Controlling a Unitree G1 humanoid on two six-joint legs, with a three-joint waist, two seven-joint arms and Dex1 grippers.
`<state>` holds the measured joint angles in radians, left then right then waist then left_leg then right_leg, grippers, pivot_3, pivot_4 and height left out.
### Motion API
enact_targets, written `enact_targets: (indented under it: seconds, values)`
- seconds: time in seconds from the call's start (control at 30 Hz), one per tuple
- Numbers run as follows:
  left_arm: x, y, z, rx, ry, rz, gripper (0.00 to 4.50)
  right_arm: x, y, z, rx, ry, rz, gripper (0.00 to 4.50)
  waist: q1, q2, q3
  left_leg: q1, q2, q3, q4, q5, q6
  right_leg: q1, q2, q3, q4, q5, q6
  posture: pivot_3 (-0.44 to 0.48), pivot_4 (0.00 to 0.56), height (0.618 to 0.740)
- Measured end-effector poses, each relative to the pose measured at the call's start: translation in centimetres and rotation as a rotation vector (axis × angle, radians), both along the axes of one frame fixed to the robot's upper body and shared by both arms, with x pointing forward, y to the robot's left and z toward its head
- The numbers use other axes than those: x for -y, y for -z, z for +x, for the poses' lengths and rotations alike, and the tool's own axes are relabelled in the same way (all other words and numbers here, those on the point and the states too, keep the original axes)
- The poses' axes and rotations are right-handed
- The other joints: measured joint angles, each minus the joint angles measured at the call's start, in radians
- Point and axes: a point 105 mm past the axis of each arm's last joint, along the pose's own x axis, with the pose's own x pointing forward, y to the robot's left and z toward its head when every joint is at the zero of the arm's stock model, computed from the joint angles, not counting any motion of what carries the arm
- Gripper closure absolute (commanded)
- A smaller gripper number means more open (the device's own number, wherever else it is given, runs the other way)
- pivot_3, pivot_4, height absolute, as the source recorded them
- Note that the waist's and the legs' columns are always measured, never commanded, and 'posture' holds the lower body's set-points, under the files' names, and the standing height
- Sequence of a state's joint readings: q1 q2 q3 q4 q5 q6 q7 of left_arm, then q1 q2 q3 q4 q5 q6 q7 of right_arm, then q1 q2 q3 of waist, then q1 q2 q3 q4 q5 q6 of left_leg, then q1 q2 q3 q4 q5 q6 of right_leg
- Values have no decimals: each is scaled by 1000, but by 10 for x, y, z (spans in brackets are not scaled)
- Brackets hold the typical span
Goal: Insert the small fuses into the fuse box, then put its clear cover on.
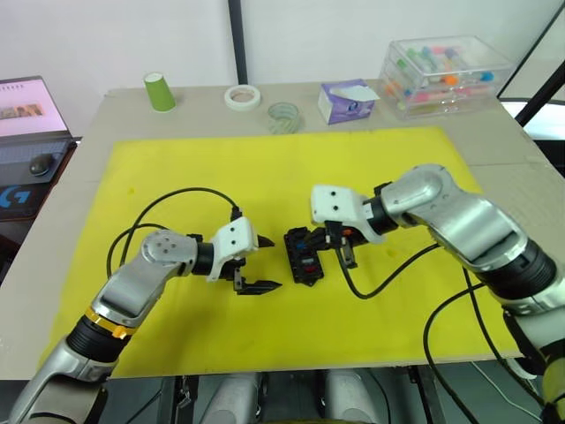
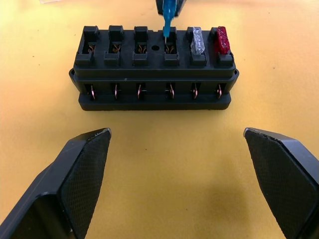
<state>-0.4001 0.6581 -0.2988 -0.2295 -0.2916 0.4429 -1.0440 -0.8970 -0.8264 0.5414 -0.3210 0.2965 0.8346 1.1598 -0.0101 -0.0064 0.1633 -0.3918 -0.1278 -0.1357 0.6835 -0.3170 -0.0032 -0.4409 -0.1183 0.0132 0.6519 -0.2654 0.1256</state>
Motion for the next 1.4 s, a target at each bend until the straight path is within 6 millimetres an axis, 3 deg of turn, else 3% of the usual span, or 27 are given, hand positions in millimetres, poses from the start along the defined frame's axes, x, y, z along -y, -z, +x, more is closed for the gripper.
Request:
enact_targets:
  seconds: [1.4]
  values:
    - [5,1,-1,8,8,-4,24,6,20,4,33,-41,-72,4500,0,0,0,1,0,0,0,0,0,1,0,0,0,0,0,0,150,740]
